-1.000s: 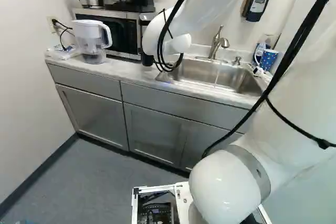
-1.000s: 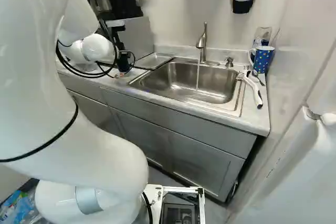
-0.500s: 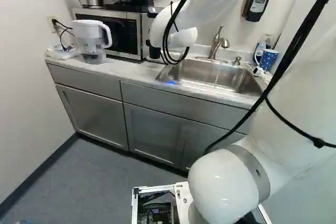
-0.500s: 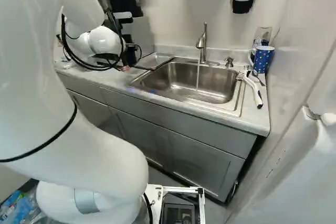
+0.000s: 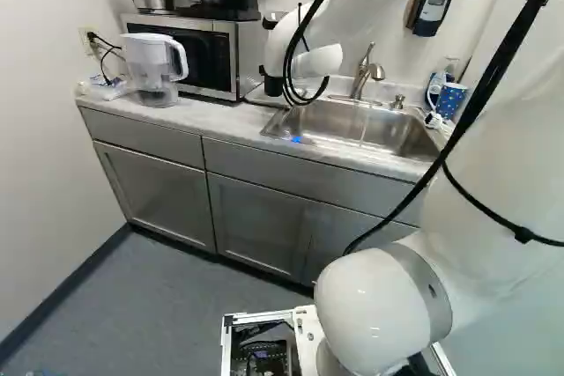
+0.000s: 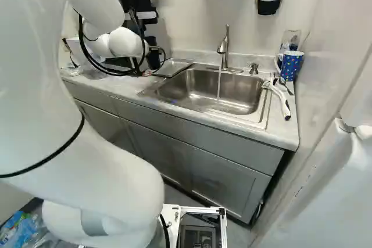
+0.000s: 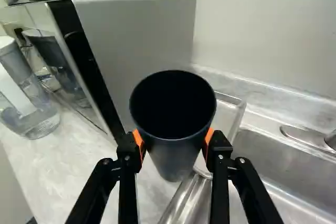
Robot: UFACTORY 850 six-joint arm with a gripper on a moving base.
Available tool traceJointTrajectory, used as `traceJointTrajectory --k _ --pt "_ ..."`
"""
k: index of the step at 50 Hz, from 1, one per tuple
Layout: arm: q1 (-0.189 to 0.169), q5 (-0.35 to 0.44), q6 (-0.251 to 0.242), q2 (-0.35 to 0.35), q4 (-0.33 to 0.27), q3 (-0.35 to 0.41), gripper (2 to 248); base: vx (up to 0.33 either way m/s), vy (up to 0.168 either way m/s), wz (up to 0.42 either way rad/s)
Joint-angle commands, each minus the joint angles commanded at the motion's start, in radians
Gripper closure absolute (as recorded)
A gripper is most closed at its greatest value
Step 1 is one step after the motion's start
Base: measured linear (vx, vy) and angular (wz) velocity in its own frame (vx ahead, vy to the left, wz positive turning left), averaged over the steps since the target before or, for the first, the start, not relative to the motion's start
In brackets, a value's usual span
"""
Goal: Rinse the cup and place it in the tray
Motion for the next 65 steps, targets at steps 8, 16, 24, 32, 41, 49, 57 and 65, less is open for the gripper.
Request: traceJointTrajectory --k 8,16,24,32,41,49,57,65 --pt "-0.025 0.000 0.000 0.002 0.000 0.002 126 0.000 0.000 0.000" --pt "-0.050 0.000 0.000 0.004 0.000 0.004 126 0.000 0.000 0.000" --pt "-0.075 0.000 0.000 0.005 0.000 0.005 126 0.000 0.000 0.000" --pt "-0.100 0.000 0.000 0.008 0.000 0.008 126 0.000 0.000 0.000" --pt "-0.128 0.000 0.000 0.010 0.000 0.010 126 0.000 0.000 0.000" --pt "-0.154 0.000 0.000 0.010 0.000 0.010 126 0.000 0.000 0.000" --pt "-0.178 0.000 0.000 0.010 0.000 0.010 126 0.000 0.000 0.000" --pt "-0.203 0.000 0.000 0.002 0.000 0.011 126 0.000 0.000 0.000"
